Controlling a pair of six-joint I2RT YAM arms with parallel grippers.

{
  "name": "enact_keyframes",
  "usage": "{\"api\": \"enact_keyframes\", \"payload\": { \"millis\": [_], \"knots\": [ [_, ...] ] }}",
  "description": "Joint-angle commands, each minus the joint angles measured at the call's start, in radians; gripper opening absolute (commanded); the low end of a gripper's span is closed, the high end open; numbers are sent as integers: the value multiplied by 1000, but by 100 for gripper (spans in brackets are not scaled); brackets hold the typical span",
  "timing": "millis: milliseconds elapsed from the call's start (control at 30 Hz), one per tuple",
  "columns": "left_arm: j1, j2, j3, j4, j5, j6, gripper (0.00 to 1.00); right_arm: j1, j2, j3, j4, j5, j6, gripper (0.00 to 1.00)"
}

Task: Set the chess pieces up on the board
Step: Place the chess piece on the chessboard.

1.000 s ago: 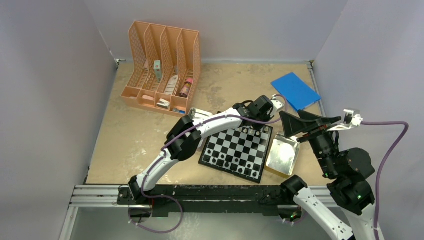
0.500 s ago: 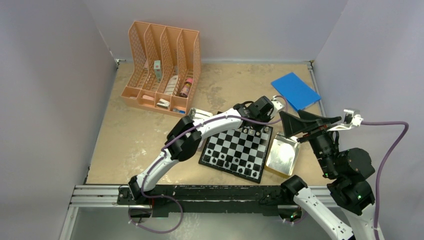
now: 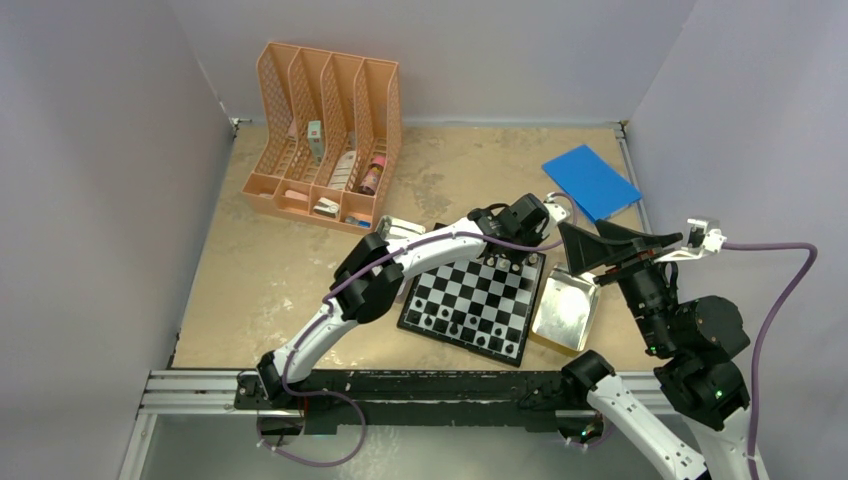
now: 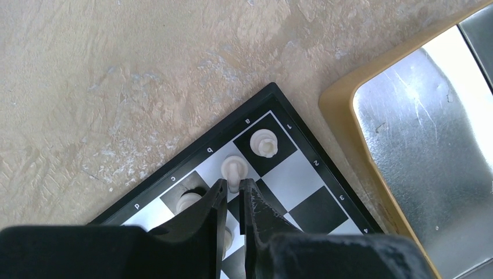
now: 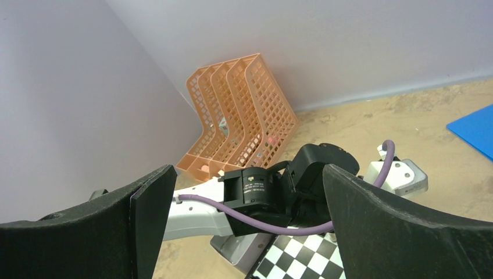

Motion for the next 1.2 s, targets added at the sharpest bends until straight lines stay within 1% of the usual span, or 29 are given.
{"api": "enact_keyframes", "payload": {
  "millis": [0,600,767,967,1167],
  "knots": [
    [-6,-21,26,2,-36,20,13,0,2,15,37,1,-4,99],
    [-11,-41,10,8,-44,19,13,0,9,7,45,-3,-4,99],
    [-13,-42,13,8,-48,19,18,0,11,3,48,-4,-4,99],
    [-15,-52,24,6,-46,8,20,0,12,7,45,-7,-6,99],
    [-15,-105,17,24,-47,-35,29,0,25,2,56,-16,-6,99]
  ]
}}
